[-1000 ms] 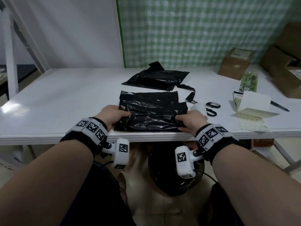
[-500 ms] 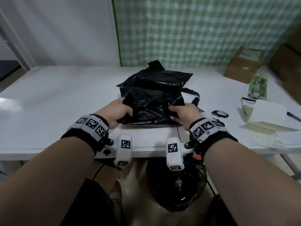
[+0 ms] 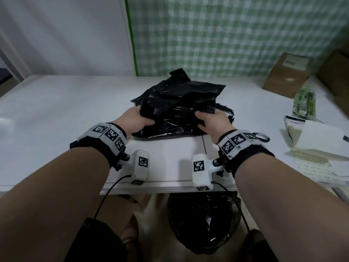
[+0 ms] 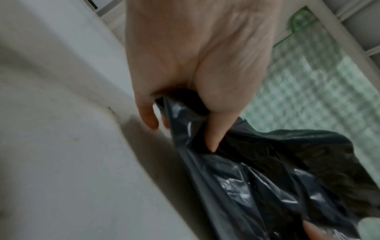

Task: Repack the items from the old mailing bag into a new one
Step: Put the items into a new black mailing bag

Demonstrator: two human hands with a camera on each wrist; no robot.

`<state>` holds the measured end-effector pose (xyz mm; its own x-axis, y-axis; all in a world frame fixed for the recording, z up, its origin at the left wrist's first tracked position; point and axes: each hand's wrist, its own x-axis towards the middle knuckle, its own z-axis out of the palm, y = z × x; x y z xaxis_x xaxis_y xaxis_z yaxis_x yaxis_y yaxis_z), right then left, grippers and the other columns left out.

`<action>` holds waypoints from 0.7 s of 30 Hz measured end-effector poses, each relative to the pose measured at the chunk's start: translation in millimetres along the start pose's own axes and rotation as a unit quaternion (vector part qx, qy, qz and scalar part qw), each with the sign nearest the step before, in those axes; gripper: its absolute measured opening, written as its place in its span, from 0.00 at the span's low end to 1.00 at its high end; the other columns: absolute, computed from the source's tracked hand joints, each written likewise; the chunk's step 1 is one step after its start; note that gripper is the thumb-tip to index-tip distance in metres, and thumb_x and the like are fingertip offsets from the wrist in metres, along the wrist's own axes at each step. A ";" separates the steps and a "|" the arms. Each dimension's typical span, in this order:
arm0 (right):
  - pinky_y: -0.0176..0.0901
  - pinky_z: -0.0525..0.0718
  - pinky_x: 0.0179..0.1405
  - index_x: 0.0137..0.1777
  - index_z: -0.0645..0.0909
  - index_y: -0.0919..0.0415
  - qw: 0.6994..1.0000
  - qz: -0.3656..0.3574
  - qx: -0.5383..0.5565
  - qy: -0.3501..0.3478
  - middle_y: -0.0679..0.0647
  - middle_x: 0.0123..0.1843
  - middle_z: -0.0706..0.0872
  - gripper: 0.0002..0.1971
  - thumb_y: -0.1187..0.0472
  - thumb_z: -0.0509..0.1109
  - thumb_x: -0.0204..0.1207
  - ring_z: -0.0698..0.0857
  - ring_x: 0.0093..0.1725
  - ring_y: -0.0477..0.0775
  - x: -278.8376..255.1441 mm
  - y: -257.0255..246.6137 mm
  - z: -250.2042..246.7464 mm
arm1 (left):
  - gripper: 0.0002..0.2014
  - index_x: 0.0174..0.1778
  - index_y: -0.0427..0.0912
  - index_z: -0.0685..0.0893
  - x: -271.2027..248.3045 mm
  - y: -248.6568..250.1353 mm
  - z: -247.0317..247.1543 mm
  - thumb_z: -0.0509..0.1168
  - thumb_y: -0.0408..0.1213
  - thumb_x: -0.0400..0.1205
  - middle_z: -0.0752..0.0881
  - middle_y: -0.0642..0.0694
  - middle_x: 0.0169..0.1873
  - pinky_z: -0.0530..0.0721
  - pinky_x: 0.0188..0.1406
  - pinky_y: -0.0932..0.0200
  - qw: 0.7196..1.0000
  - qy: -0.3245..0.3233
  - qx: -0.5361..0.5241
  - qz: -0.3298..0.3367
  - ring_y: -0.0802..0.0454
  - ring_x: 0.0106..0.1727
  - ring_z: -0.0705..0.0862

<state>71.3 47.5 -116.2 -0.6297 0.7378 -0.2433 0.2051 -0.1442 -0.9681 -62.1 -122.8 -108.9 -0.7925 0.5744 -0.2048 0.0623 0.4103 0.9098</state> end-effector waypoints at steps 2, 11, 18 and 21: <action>0.47 0.87 0.56 0.41 0.81 0.56 0.998 -0.006 0.069 -0.008 0.59 0.55 0.87 0.03 0.61 0.73 0.75 0.86 0.52 0.52 -6.7 -5.5 -4.5 | 0.13 0.54 0.39 0.84 -5.8 2.9 -1.2 0.71 0.29 0.75 0.87 0.41 0.49 0.84 0.56 0.53 0.998 0.049 -0.037 0.022 0.45 0.52 0.86; 0.39 0.87 0.37 0.49 0.82 0.56 0.993 -0.041 0.098 -0.047 0.53 0.50 0.88 0.04 0.57 0.70 0.78 0.87 0.49 0.51 -45.7 -10.1 -35.3 | 0.13 0.54 0.40 0.84 -48.9 17.2 -29.4 0.70 0.26 0.74 0.89 0.44 0.50 0.89 0.37 0.60 0.989 -0.004 -0.123 0.076 0.53 0.44 0.89; 0.34 0.88 0.32 0.41 0.80 0.60 0.995 0.000 0.050 -0.083 0.56 0.43 0.85 0.08 0.58 0.69 0.79 0.85 0.38 0.49 -69.6 8.7 -57.2 | 0.08 0.47 0.35 0.84 -78.5 -10.4 -36.9 0.63 0.36 0.81 0.92 0.47 0.39 0.86 0.49 0.64 0.989 -0.065 -0.135 -0.008 0.50 0.48 0.86; 0.37 0.88 0.31 0.41 0.81 0.61 0.996 0.021 -0.029 -0.076 0.58 0.45 0.85 0.06 0.62 0.69 0.79 0.85 0.39 0.51 -76.4 21.8 -62.4 | 0.12 0.50 0.32 0.85 -89.8 -25.4 -32.7 0.64 0.39 0.82 0.91 0.42 0.47 0.85 0.46 0.65 0.996 -0.063 -0.056 -0.034 0.47 0.50 0.86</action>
<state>170.7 29.1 -114.9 -0.7247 0.6232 -0.2939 0.2730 -0.1318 -0.9529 -12.3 -207.9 -101.8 -0.7091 0.6356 -0.3054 -0.0625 0.3748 0.9250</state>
